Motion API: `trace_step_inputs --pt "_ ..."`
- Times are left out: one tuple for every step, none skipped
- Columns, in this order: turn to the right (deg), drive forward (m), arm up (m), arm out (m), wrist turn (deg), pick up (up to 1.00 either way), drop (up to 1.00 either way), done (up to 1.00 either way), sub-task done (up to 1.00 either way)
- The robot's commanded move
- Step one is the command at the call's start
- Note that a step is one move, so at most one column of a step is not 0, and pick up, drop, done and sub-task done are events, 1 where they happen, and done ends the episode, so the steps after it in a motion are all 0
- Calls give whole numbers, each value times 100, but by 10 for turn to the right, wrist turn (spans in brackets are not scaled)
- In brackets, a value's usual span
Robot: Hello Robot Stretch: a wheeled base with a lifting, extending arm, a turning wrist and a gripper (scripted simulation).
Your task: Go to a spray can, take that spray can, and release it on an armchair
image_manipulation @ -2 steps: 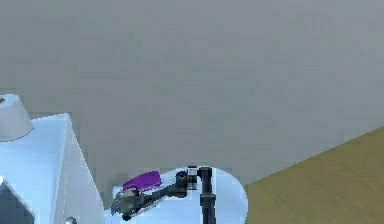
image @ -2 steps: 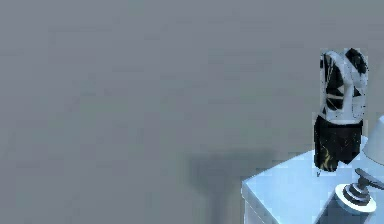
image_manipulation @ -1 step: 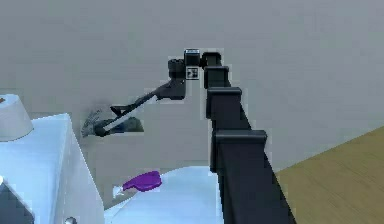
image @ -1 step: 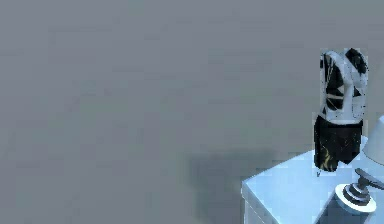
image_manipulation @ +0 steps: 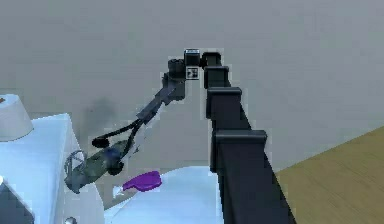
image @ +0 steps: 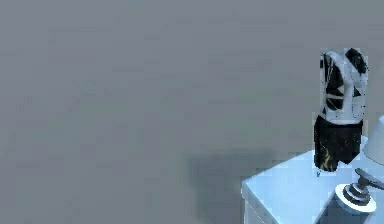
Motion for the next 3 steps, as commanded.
trace_step_inputs --pt "0 0 0 -36 0 0 0 0 0" --pt "-450 0 0 0 0 0 0 0 0" --pt "-450 0 0 0 0 0 0 0 0"
